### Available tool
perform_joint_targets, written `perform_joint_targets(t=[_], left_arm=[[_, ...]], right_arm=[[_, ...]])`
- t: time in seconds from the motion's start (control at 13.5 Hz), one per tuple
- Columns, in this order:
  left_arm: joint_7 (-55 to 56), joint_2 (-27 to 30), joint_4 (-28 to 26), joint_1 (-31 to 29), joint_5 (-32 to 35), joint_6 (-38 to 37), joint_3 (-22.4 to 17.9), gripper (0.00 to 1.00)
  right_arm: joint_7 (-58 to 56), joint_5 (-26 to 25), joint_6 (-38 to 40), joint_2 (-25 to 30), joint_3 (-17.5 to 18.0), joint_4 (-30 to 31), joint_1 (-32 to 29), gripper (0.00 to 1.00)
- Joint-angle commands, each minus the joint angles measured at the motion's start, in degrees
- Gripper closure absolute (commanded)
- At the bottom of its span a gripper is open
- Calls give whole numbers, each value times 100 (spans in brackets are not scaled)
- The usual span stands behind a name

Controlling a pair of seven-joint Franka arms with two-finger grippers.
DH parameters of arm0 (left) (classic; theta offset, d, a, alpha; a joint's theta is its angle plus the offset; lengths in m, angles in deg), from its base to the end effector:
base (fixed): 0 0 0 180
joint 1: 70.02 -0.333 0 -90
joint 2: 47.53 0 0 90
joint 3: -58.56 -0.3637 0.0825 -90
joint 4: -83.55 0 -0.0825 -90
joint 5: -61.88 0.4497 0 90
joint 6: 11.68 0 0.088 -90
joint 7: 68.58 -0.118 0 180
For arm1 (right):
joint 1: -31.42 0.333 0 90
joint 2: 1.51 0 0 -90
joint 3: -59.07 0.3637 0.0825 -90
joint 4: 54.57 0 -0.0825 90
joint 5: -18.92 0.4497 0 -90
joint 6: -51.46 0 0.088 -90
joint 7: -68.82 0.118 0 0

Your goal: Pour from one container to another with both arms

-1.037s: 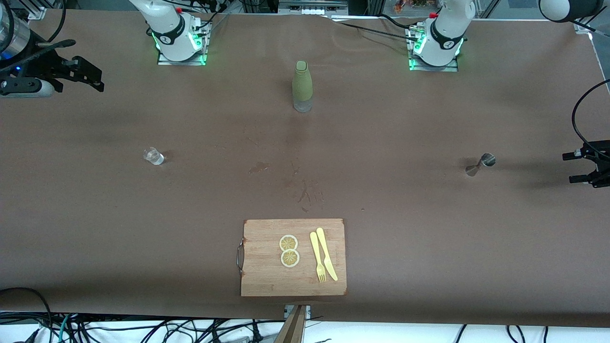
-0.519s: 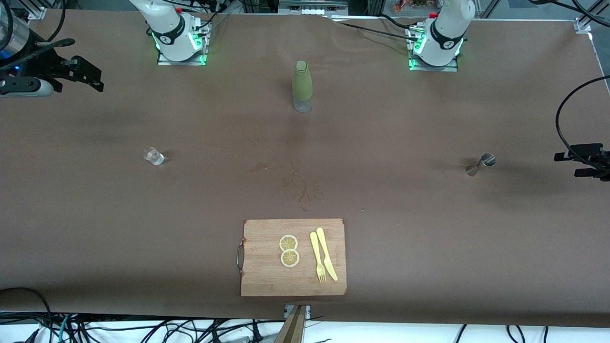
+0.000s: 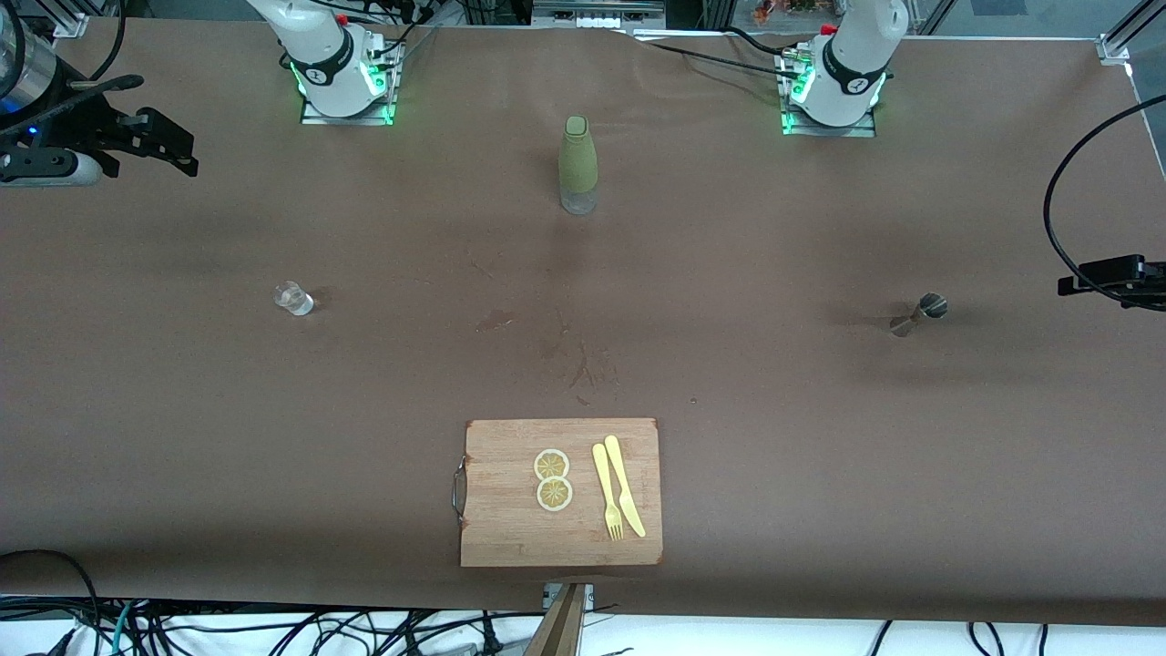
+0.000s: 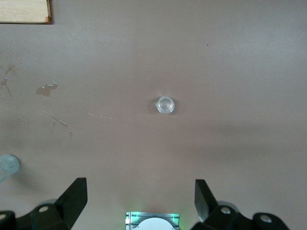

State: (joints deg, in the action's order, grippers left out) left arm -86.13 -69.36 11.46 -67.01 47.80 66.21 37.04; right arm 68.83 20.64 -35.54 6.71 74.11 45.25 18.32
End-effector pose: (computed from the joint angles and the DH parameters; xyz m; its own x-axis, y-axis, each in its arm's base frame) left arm 0.7004 0.1471 0.5685 0.9780 -0.0297 -0.2067 0.0079 -0.9838 0.1791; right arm 0.5605 0.0329 0.6470 0.9959 0.0294 -0.0850 0.0301 -0.9995 0.0071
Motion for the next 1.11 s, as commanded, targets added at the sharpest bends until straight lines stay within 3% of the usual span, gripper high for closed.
perform_joint_targets(t=[0.0, 0.44, 0.59, 0.67, 0.81, 0.89, 1.04], left_arm=[[953, 328, -236, 514, 509, -211, 16, 0], [1499, 591, -174, 973, 634, -528, 25, 0], [1579, 907, -296, 991, 687, -599, 68, 0], [1579, 1065, -393, 791, 817, -608, 417, 0], [1649, 1233, -525, -349, 1239, -582, 1802, 0], [1728, 1294, -595, -676, 1389, -555, 2209, 0], [1913, 1540, -919, -820, 1452, -284, 2485, 0]], right_arm=[[43, -31, 25, -57, -1, -130, 27, 1], [-36, -22, 60, -66, 8, -122, 27, 1], [-124, -22, 78, -66, -1, -122, 27, 1], [-133, -22, 60, -74, -1, -122, 27, 1], [-141, -14, 34, -101, -10, -122, 27, 1], [-142, -14, 34, -109, -27, -122, 18, 1], [-150, -14, 34, -118, -36, -130, 18, 1]])
